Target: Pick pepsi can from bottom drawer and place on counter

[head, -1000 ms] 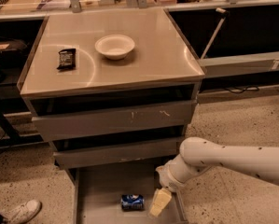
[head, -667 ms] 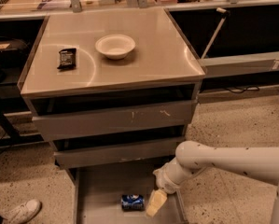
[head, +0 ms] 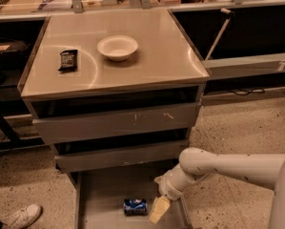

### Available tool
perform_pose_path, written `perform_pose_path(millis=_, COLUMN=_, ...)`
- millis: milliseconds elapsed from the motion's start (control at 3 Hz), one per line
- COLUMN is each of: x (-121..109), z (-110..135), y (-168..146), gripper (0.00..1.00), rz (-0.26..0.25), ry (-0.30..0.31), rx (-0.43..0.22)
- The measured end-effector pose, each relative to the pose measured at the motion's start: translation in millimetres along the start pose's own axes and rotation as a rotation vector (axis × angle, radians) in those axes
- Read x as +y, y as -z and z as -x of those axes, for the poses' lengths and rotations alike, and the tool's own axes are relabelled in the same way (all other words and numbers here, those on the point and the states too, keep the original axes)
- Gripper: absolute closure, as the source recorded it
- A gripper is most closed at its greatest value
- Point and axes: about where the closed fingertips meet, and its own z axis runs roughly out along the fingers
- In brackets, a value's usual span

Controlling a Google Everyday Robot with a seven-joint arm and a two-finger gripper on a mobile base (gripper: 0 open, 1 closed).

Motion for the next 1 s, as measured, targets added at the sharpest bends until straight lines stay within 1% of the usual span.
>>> perform_pose_path(millis=333, x=-27.9, z=-2.2, y=-34.8, gripper=0.00, rz=-0.002, ry=0.023, rx=-0.033)
perform_pose_path(millis=667, x=-65.6, z=2.1, y=-99.2, gripper=0.00, rz=0.048, ry=0.031, rx=-0.078)
perform_pose_path(millis=1000, x=-66.9, z=2.2, y=-101.7, gripper=0.00, rz=0.049, ry=0.028, rx=-0.080)
